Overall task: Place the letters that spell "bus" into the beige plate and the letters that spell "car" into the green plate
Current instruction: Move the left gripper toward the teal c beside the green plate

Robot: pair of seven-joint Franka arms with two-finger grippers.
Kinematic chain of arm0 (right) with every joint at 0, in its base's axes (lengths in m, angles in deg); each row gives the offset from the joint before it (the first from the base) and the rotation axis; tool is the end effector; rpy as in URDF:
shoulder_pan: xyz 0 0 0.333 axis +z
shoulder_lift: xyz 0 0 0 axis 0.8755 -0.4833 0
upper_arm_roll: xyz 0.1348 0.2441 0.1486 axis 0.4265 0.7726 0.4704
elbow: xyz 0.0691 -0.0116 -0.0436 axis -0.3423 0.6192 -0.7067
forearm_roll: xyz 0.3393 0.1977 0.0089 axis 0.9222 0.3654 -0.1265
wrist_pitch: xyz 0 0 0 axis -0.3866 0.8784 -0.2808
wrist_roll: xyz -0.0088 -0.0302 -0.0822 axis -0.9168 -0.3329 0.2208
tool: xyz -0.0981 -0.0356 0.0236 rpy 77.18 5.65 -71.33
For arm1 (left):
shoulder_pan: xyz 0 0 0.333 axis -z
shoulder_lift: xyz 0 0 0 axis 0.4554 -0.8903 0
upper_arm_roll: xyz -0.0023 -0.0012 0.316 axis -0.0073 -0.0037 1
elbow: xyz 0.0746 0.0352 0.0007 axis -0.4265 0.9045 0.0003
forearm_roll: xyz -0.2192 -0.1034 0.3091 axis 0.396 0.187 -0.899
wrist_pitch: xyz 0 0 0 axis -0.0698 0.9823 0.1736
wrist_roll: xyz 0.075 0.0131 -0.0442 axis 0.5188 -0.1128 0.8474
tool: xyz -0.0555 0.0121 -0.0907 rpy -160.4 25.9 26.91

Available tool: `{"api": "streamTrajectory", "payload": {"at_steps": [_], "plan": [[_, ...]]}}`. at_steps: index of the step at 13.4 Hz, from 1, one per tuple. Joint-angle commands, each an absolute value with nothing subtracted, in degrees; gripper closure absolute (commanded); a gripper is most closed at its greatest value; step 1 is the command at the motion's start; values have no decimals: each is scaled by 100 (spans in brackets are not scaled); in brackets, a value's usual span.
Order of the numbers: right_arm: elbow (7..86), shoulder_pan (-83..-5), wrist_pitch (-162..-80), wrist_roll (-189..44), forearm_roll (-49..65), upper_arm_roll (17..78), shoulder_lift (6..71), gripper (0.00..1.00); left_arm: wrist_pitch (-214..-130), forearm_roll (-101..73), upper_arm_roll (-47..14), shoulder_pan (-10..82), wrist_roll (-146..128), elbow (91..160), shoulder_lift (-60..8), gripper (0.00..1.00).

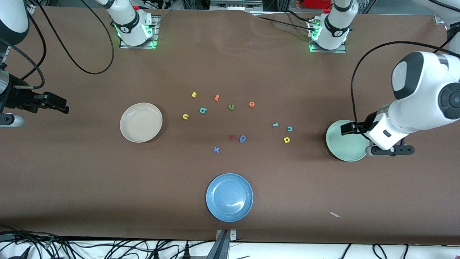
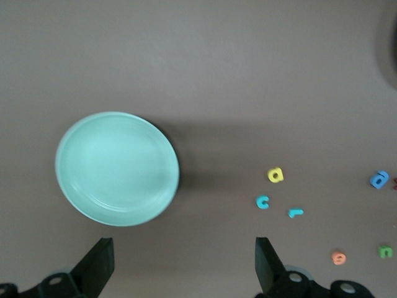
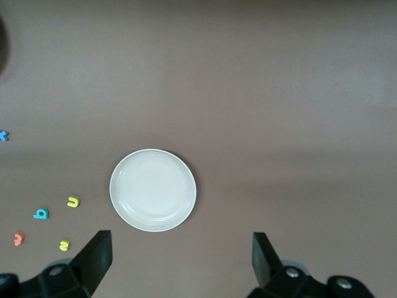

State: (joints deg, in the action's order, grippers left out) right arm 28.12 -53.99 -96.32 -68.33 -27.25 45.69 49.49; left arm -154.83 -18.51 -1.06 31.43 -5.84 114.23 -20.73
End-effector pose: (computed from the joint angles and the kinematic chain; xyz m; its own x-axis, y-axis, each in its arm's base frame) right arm 0.6200 0.0076 0.5803 0.9994 0.0097 -0.0321 0.0096 -1.0000 -0.0025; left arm 0.6417 -0.0853 0.4353 0.9839 0.0591 -0.1689 0.0716 -0.9950 0.0692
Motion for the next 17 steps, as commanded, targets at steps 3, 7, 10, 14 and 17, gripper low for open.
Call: {"api": "streamTrajectory", "payload": {"at_steps": [3,7,10,14,17], "plan": [[2775,-5433,-9660,-7037,-2784,4565,4946,0,-15964,-1672,-35,3595,-142,12094,-2077,2],[2775,-5451,-9669,-6985,-2810,4556,4762,0,-16660,-1672,-35,3904,492,12604,-2165,2],[2810,-5363,-9529,-7028,-3048,4591,4770,0,-16704,-1663,-35,4105,939,12640,-2454,4],[2792,-5355,-9467,-6958,-2618,4600,4735,0,-17792,-1375,-131,4186,1319,13140,-2569,4],[2784,-5258,-9563,-6941,-2556,4609,4525,0,-18390,-1321,-193,4264,1520,13369,-2744,4]]}}
